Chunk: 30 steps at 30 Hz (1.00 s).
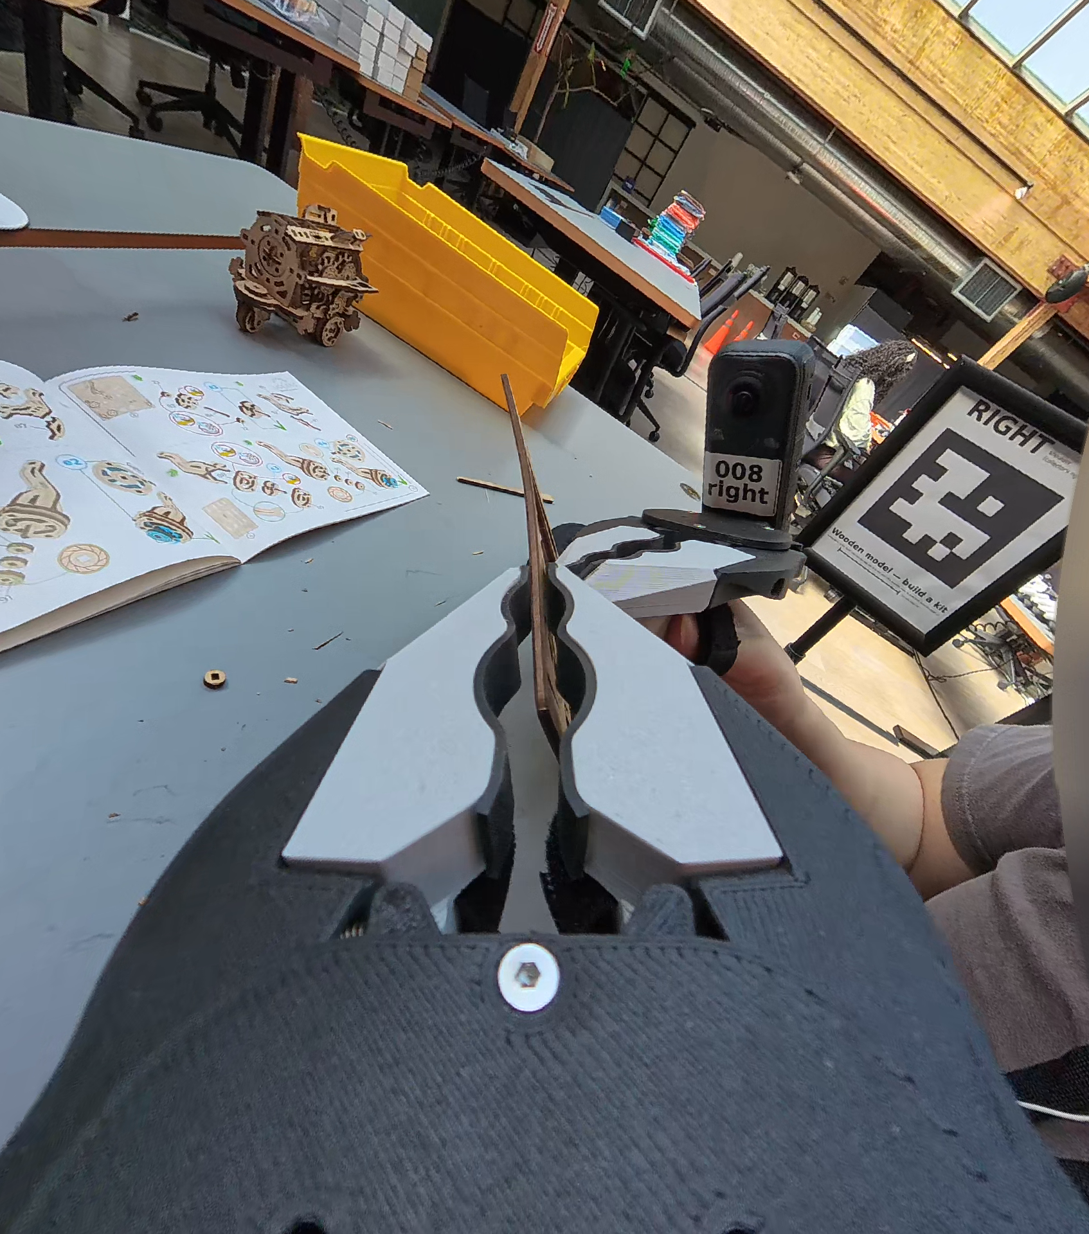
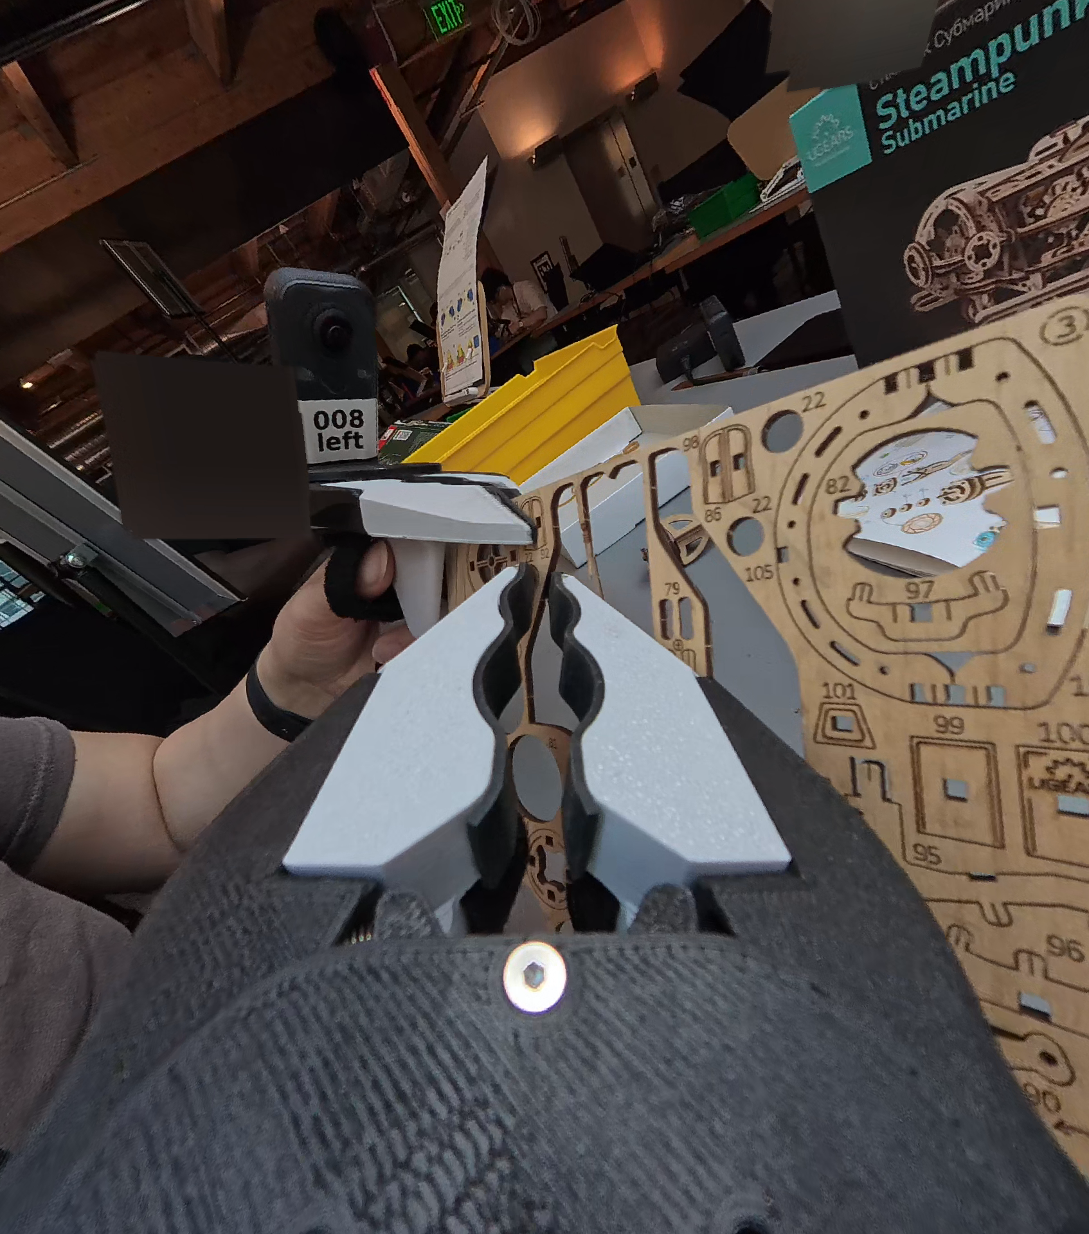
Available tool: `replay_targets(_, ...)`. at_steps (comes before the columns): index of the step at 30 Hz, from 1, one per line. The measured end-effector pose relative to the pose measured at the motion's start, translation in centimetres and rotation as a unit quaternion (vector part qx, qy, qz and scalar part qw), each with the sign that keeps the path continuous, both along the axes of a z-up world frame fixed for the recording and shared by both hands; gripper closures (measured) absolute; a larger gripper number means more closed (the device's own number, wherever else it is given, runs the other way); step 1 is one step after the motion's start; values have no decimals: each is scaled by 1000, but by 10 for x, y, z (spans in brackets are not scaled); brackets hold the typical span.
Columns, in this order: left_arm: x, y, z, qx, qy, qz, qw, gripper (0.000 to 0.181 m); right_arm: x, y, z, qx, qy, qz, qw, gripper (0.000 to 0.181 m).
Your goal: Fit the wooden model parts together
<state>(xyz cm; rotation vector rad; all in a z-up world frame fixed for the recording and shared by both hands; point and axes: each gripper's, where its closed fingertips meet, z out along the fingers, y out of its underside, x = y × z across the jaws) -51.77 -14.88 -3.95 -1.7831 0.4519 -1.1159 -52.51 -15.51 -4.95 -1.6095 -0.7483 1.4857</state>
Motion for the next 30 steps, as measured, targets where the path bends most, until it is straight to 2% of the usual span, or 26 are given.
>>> replay_targets(3,0,-2,5,9,-17,-16,1000,179,1,-1,4,-13,26,15,999,178)
replay_targets(7,6,-7,-2,-2,-17,-45,999,173,3,-2,2,-30,38,22,999,178)
replay_targets(19,6,-7,-2,0,-13,-39,999,179,3,-2,3,-14,33,16,999,177)
replay_targets(30,3,-4,-6,1,6,3,1000,180,0,0,-2,-10,0,4,1000,178)
